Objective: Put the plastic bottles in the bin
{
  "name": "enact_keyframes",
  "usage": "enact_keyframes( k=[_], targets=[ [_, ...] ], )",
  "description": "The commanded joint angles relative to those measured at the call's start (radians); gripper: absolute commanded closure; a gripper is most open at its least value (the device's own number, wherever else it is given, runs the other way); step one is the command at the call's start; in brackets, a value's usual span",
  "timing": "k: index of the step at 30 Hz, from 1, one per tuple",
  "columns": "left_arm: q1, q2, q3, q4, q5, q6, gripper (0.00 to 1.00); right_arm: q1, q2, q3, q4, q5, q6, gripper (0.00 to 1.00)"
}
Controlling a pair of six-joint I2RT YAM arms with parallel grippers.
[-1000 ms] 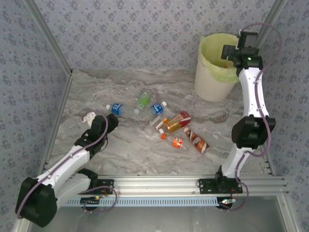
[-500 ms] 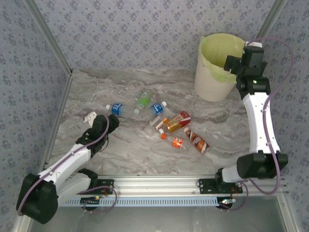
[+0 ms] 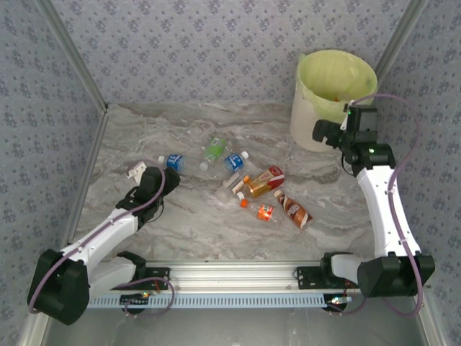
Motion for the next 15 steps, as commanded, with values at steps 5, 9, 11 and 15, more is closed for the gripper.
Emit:
enact_keyframes(
  k=[5, 9, 11, 15],
  targets=[
    [0.005, 0.000, 0.023, 0.002, -0.007, -0.008, 0.01, 0.080, 0.014, -0.157, -0.198, -0.157, 0.049, 0.00],
    [0.006, 0.006, 0.027, 0.002, -0.005, -0.009, 0.01, 0.135, 0.057, -0.224, -0.295, -0.192, 0.085, 0.00],
    [0.007, 0.006, 0.025, 0.006, -0.007, -0.012, 0.01, 0.163, 0.060, -0.262, -0.300, -0.208, 0.112, 0.01],
    [0.006, 0.009, 0.020, 0.010, -0.007, -0.017, 0.01, 0.203, 0.072, -0.331, -0.311, -0.249, 0.175, 0.02]
  ],
)
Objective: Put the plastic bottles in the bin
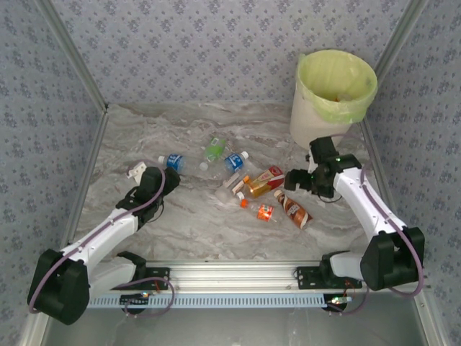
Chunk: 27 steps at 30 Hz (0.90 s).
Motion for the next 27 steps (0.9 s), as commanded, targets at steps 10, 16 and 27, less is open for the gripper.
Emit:
enact_keyframes(
  k=[10, 16, 27],
  targets=[
    [0.006, 0.022, 0.005, 0.028, -0.010, -0.027, 0.01, 0.123, 0.050, -0.135, -0.023, 0.081, 0.166, 0.05],
    [0.006, 0.022, 0.001, 0.025, -0.014, -0.030, 0.01, 0.137, 0.093, -0.190, 0.059, 0.023, 0.195, 0.06],
    [0.006, 0.018, -0.003, 0.017, -0.017, -0.035, 0.01, 0.117, 0.121, -0.242, 0.121, 0.126, 0.300, 0.11]
  ],
)
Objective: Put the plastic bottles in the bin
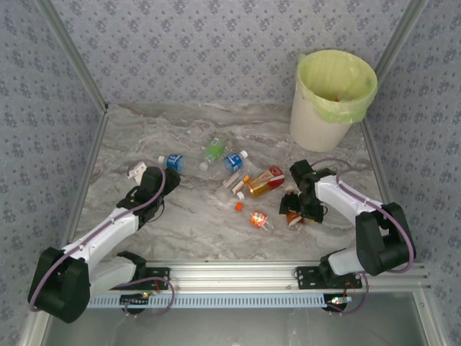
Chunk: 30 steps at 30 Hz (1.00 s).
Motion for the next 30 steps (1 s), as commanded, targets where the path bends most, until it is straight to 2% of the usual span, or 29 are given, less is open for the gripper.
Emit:
enact_keyframes(
  k=[1, 11, 21, 30],
  targets=[
    [0.007, 0.005, -0.003, 0.009, -0.018, -0.017, 0.01, -0.014, 0.002, -0.030, 0.046, 0.029, 0.063, 0.12],
    [0.006, 0.014, 0.013, -0.007, -0.004, -0.008, 0.00, -0.003, 0.104, -0.008, 0.120, 0.073, 0.050, 0.20],
    [0.006, 0.022, 0.025, -0.010, -0.002, -0.005, 0.01, 0.004, 0.143, -0.030, 0.206, 0.121, 0.050, 0.16],
    [0.006, 0.028, 0.037, -0.020, -0.008, 0.000, 0.01, 0.043, 0.068, -0.039, 0.203, 0.176, 0.050, 0.38]
  ],
)
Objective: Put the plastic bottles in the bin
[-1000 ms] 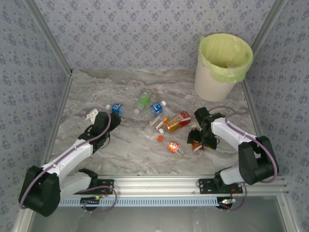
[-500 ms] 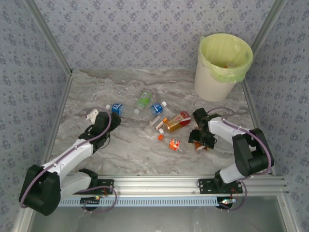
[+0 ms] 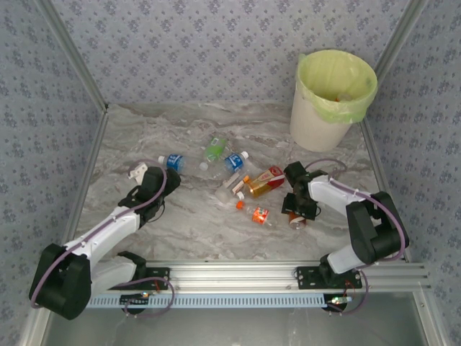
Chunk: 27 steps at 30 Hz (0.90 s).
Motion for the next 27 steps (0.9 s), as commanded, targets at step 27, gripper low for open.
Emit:
enact_keyframes(
  k=[27],
  targets=[
    [0.009, -0.097, 0.055, -0.009, 0.023, 0.005, 0.01, 0.042, -0.503, 0.261, 0.154, 0.075, -0.237, 0.50]
  ],
)
